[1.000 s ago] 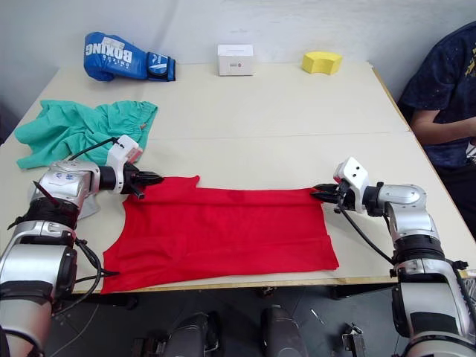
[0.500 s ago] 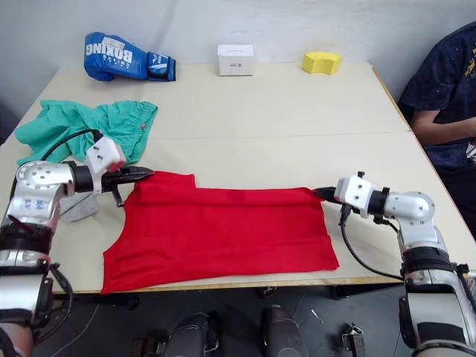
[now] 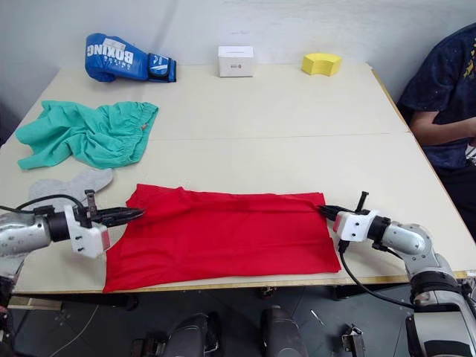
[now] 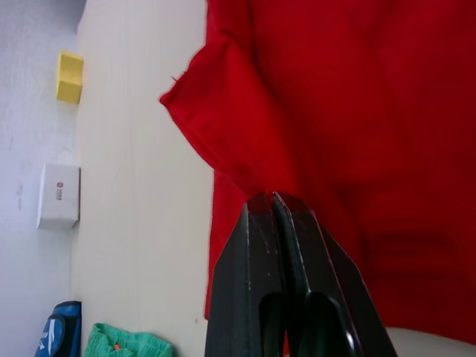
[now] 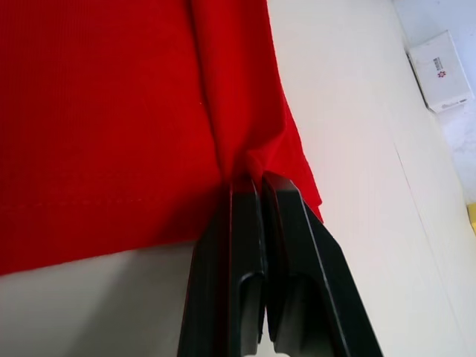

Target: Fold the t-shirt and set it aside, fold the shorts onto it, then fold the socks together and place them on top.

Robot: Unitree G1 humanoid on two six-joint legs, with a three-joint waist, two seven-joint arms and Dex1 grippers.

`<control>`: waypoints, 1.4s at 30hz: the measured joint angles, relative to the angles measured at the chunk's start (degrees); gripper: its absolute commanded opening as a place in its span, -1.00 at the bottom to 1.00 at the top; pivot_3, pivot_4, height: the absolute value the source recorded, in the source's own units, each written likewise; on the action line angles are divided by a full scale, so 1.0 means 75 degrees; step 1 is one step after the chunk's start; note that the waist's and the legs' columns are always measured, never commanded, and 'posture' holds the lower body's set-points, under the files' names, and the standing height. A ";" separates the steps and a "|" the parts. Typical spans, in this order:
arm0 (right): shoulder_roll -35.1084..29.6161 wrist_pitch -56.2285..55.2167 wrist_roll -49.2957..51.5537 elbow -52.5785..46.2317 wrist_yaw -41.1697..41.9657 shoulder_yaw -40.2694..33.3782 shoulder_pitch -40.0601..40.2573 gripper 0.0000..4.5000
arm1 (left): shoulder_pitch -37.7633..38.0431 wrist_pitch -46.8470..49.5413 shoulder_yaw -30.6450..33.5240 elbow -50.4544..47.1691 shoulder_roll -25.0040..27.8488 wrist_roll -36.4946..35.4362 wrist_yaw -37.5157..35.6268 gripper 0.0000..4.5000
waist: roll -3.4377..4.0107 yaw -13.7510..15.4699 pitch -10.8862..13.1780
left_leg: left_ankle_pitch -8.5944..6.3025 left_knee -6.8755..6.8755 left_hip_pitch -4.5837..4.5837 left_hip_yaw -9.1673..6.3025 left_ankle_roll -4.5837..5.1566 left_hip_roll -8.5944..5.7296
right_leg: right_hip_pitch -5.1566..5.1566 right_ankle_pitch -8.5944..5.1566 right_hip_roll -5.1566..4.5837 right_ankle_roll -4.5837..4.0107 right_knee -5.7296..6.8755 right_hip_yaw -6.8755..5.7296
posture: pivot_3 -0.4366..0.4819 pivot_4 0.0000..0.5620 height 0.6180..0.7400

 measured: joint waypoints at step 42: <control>0.0337 0.8166 0.5816 -0.6291 0.1356 -0.0038 0.1212 -0.09 | 0.1530 1.1323 0.0797 -0.5419 -0.0784 -0.6321 0.0816 0.31 | 0.0009 0.0034 -0.0015 | -0.0047 -0.0015 0.0097 -0.0025 -0.0023 0.0021 | 0.0116 -0.0008 0.0023 -0.0014 -0.0038 -0.0014 | -0.05 -0.47 1.00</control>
